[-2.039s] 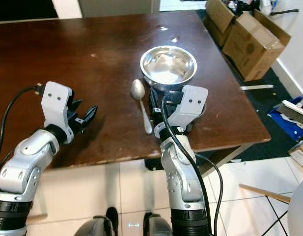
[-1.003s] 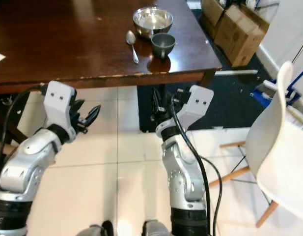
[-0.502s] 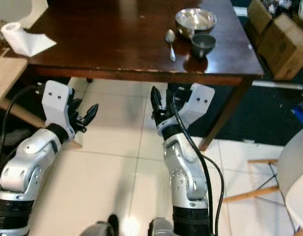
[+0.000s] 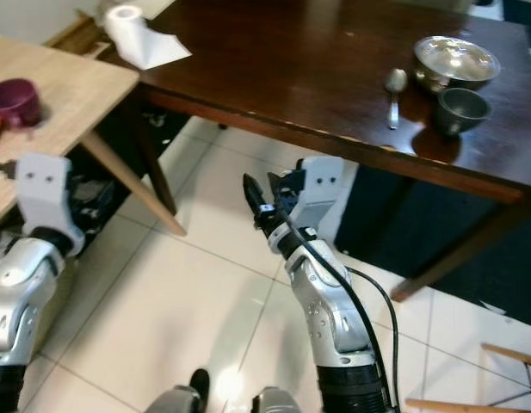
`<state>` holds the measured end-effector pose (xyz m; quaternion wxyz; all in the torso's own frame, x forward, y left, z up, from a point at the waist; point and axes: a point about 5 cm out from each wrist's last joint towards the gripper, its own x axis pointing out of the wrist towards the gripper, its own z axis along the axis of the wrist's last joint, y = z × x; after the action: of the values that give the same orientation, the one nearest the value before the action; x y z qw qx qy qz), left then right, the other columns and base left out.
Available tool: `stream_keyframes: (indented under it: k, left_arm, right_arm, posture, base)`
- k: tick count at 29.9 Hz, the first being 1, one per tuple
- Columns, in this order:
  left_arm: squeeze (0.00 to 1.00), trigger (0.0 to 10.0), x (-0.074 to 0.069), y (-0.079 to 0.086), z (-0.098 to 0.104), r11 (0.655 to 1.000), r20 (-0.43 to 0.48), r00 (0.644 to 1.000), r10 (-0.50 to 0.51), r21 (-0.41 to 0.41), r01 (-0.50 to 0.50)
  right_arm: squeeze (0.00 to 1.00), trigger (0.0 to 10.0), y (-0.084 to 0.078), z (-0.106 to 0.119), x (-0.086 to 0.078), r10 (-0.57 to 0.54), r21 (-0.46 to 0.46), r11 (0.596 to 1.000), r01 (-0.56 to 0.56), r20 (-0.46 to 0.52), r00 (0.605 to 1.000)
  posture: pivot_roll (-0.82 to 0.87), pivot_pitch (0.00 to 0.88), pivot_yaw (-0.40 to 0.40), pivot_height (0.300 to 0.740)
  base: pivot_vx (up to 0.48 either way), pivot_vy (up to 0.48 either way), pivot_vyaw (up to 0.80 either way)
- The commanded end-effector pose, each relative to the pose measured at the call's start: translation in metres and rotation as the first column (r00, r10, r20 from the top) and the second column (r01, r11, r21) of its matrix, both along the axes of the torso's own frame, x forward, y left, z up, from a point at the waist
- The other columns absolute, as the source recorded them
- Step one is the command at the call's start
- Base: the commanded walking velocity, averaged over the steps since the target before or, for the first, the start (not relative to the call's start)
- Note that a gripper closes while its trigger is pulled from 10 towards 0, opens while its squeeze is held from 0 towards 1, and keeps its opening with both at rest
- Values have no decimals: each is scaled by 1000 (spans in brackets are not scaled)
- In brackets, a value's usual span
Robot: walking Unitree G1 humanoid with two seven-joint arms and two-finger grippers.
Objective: Setting the table
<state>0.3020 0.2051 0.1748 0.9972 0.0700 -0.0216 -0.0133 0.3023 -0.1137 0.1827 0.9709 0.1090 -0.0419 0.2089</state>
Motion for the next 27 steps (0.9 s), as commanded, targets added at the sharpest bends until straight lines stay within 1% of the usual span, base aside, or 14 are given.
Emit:
stream_keyframes:
  k: [1, 5, 6, 11, 16, 21, 27]
  left_arm:
    - [0, 10000, -5, 7, -9, 999, -21, 999, 35, 25, -35]
    - [0, 10000, -9, 13, -10, 997, -15, 997, 72, 12, -72]
    - [0, 10000, -9, 13, -10, 997, -11, 997, 80, 11, -80]
    - [0, 10000, -15, 14, -11, 992, 8, 992, 128, -21, -128]
    - [0, 10000, -16, 12, -9, 991, 21, 991, 129, -24, -128]
    - [0, 10000, -12, 11, -5, 993, 32, 993, 117, -15, -116]
    - [0, 10000, -11, 10, -4, 995, 33, 994, 105, -5, -105]
  right_arm:
    - [0, 10000, -6, -13, -1, 20, -43, 999, -22, -51, 998]
    - [0, 10000, -7, -14, 1, 46, -69, 996, -50, -57, 997]
    - [0, 10000, -8, -14, 1, 54, -76, 995, -58, -57, 997]
    - [0, 10000, -4, -9, 9, 90, -73, 993, -93, -50, 995]
    - [0, 10000, -2, -7, 11, 100, -61, 993, -103, -37, 994]
    - [0, 10000, -2, -8, 11, 90, -40, 995, -92, -37, 995]
    - [0, 10000, -3, -9, 10, 77, -15, 997, -78, -41, 996]
  posture:
    - [-102, 92, 6, 740]
    - [-103, 91, -11, 740]
    - [-96, 87, -28, 740]
    - [-82, 85, -48, 740]
    - [-77, 85, -38, 740]
    - [-77, 89, -23, 740]
    - [-77, 91, -15, 740]
  base:
    - [0, 0, 781]
    - [0, 0, 781]
    - [0, 0, 781]
    - [0, 0, 781]
    - [0, 0, 781]
    - [0, 0, 781]
    - [0, 0, 781]
